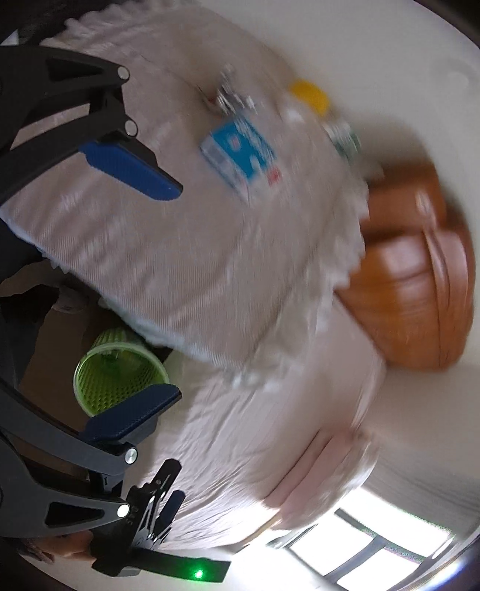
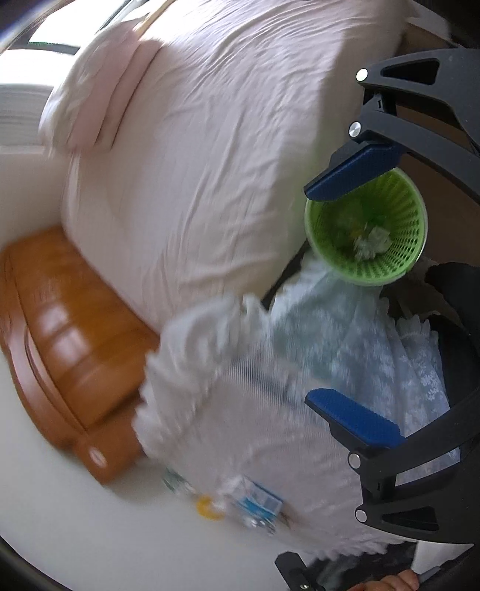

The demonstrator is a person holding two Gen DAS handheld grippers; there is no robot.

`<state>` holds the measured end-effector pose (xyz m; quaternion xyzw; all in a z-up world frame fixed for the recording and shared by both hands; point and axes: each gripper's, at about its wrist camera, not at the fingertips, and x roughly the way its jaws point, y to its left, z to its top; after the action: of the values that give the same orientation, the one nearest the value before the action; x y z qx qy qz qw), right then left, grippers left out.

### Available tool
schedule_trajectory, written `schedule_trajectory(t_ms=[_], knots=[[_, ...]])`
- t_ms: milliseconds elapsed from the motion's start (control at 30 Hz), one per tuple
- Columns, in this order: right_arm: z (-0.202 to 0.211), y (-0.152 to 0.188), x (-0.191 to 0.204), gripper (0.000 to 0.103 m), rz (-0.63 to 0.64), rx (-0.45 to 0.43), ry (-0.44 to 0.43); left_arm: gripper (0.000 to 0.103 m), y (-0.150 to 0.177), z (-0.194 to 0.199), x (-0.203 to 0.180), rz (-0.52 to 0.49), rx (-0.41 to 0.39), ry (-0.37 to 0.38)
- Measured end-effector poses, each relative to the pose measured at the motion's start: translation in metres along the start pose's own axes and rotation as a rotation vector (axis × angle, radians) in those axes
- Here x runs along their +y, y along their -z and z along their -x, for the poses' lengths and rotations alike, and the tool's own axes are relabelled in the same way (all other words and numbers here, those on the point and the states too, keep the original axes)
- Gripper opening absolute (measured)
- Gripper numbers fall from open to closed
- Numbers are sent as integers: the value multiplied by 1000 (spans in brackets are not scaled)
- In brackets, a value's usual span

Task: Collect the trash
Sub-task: 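Move both empty tools back over the foil and carton on the bed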

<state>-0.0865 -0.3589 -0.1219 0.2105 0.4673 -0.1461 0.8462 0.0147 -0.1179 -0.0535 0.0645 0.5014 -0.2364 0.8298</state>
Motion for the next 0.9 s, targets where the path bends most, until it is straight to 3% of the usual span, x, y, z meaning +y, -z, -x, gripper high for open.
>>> schedule_trajectory(t_ms=[200,500,700,900], knots=[[-20,-9,55,100,83,30,-69,95,0,3,58,124,-11,-70],[-34,-21,100,100,145,49,-133,95,-6,-5,128,247,-18,-169],[-47,-28,114,100,158,65,-162,95,-24,-40,181,296,13,-263],[-61,-31,120,100,151,94,-164,95,-39,-78,214,321,60,-246]])
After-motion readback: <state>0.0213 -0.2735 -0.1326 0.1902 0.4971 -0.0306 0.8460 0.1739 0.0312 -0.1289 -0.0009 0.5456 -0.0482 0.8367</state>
